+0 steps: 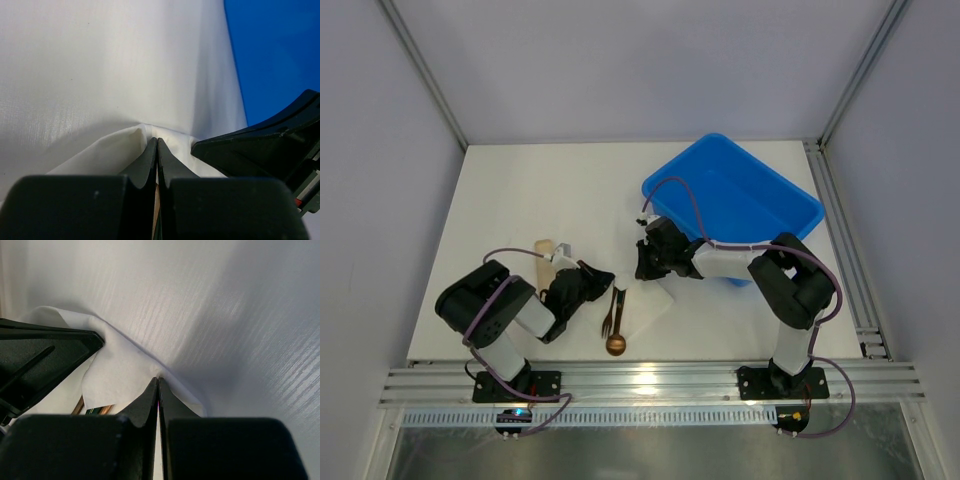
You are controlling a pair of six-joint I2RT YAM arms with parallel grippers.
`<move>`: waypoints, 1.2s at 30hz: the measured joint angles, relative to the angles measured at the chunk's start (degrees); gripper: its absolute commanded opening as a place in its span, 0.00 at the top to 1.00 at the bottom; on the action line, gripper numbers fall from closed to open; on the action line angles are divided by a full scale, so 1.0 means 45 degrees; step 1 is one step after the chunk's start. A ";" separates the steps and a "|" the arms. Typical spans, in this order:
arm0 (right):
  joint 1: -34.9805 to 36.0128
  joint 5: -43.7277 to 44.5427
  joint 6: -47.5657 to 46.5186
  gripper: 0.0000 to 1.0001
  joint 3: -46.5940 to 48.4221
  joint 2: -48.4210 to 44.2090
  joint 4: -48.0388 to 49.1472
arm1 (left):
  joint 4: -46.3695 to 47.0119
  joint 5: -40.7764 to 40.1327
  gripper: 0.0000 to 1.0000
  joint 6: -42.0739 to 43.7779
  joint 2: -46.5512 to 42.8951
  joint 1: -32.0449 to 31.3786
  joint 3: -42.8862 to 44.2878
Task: Place the utensils on the paper napkin and roll it up
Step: Roll the napkin at the center of the board.
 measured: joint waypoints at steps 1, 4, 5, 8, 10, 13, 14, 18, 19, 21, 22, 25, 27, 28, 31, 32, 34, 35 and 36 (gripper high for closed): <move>0.0000 0.0000 0.0000 0.96 0.0005 0.0000 0.0000 | 0.0005 -0.0005 1.00 0.0000 0.0000 0.0000 -0.0005; 0.0000 0.0000 -0.0005 0.96 0.0053 0.0024 -0.0024 | 0.0010 -0.0024 1.00 0.0000 -0.0010 -0.0024 -0.0024; 0.0000 -0.0005 -0.0005 0.96 0.0083 0.0049 -0.0053 | 0.0005 -0.0058 1.00 0.0000 -0.0015 -0.0063 -0.0029; 0.0000 -0.0005 -0.0015 0.96 0.0189 0.0087 -0.0185 | -0.0049 -0.0223 1.00 0.0005 -0.0073 -0.0170 -0.0049; 0.0000 -0.0005 -0.0024 0.96 0.0219 0.0107 -0.0199 | -0.0102 -0.0340 1.00 0.0015 -0.0146 -0.0223 -0.0068; 0.0000 0.0000 -0.0044 0.96 0.0223 0.0107 -0.0199 | -0.0622 -0.0447 1.00 0.0121 -0.0554 -0.0262 -0.0083; 0.0000 0.0000 -0.0049 0.96 0.0223 0.0112 -0.0199 | -0.0899 -0.0500 1.00 0.0219 -0.0792 -0.0272 -0.0083; 0.0000 -0.0005 -0.0049 0.96 0.0228 0.0112 -0.0204 | -0.2259 -0.0758 1.00 0.0680 -0.2035 -0.0272 -0.0053; 0.0000 0.0000 -0.0049 0.96 0.0228 0.0112 -0.0204 | -0.2739 -0.0845 1.00 0.0806 -0.2438 -0.0272 0.0000; 0.0000 -0.0005 -0.0049 0.96 0.0228 0.0112 -0.0204 | -0.3536 -0.1059 1.00 0.1083 -0.3109 -0.0272 0.0175; 0.0000 -0.0005 -0.0049 0.96 0.0228 0.0112 -0.0204 | -0.3832 -0.1146 1.00 0.1214 -0.3376 -0.0272 0.0272; 0.0000 -0.0029 -0.0049 0.96 0.0248 0.0136 -0.0204 | -0.4522 -0.1302 1.00 0.1579 -0.3696 -0.0272 0.0622; 0.0000 -0.0034 -0.0049 0.96 0.0277 0.0160 -0.0204 | -0.4682 -0.1292 1.00 0.1719 -0.3643 -0.0272 0.0719; 0.0000 -0.0034 -0.0049 0.96 0.0282 0.0165 -0.0199 | -0.4682 -0.1282 1.00 0.1749 -0.3565 -0.0272 0.0724; 0.0000 -0.0034 -0.0049 0.96 0.0291 0.0165 -0.0204 | -0.4619 -0.1239 1.00 0.1787 -0.3007 -0.0272 0.0738; 0.0000 -0.0034 -0.0049 0.96 0.0291 0.0165 -0.0209 | -0.4605 -0.1214 1.00 0.1783 -0.2754 -0.0272 0.0738; 0.0000 -0.0034 -0.0053 0.96 0.0296 0.0165 -0.0214 | -0.4367 -0.1180 1.00 0.1724 -0.2307 -0.0272 0.0733; 0.0000 -0.0029 -0.0049 0.96 0.0296 0.0165 -0.0223 | -0.4148 -0.1180 1.00 0.1715 -0.2171 -0.0267 0.0738; 0.0000 -0.0029 -0.0053 0.96 0.0296 0.0165 -0.0228 | -0.3959 -0.1195 1.00 0.1690 -0.2055 -0.0267 0.0724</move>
